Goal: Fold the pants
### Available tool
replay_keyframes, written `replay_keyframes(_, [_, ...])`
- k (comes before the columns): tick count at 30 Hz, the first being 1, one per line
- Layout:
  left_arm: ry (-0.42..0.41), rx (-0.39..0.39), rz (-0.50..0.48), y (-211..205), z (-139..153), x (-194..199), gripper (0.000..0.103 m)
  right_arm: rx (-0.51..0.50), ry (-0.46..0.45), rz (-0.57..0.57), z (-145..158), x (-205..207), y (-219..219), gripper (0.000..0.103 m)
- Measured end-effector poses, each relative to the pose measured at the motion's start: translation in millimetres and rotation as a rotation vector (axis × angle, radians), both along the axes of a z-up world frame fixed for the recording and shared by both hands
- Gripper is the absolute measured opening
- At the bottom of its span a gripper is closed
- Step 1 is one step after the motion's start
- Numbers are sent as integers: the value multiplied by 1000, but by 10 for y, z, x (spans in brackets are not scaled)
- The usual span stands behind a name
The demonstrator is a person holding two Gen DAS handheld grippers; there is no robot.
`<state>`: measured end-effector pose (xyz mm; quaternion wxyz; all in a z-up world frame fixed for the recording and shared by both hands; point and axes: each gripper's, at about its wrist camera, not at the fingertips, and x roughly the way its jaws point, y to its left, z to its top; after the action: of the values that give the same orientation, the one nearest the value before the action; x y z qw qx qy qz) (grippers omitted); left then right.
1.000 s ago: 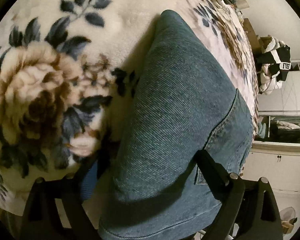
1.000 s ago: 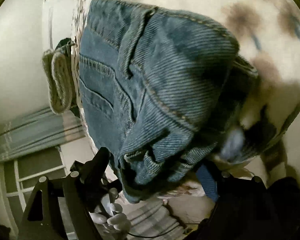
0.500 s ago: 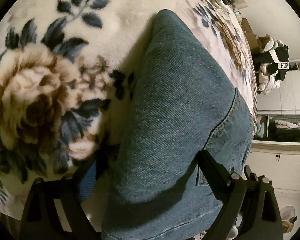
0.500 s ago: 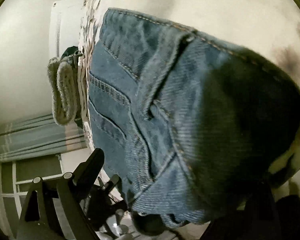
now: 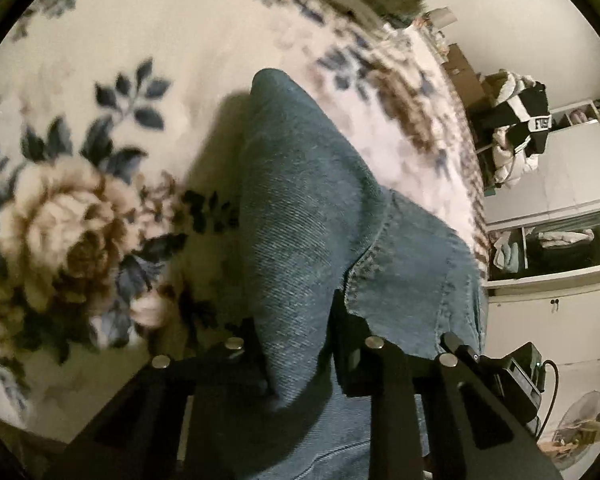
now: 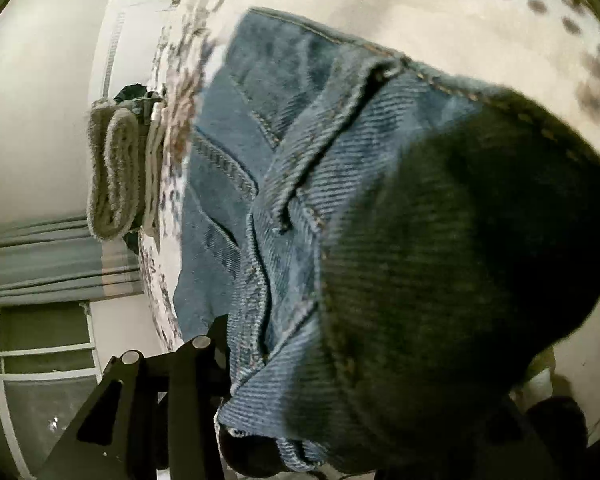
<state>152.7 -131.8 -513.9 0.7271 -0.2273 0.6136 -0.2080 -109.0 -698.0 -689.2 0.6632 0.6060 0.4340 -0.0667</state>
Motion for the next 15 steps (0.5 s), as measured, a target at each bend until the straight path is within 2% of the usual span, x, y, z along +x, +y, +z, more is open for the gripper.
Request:
replay_keyframes(8, [-25, -22, 32, 126, 784, -53, 20, -38, -65, 60, 687, 197, 46, 44])
replay_keyframes(10, [-31, -28, 43, 152, 1036, 5, 20, -42, -86, 78, 885, 212, 28, 44])
replay_keyframes(15, [-82, -35, 42, 156, 1643, 312, 20, -63, -148, 112, 1531, 571, 47, 44])
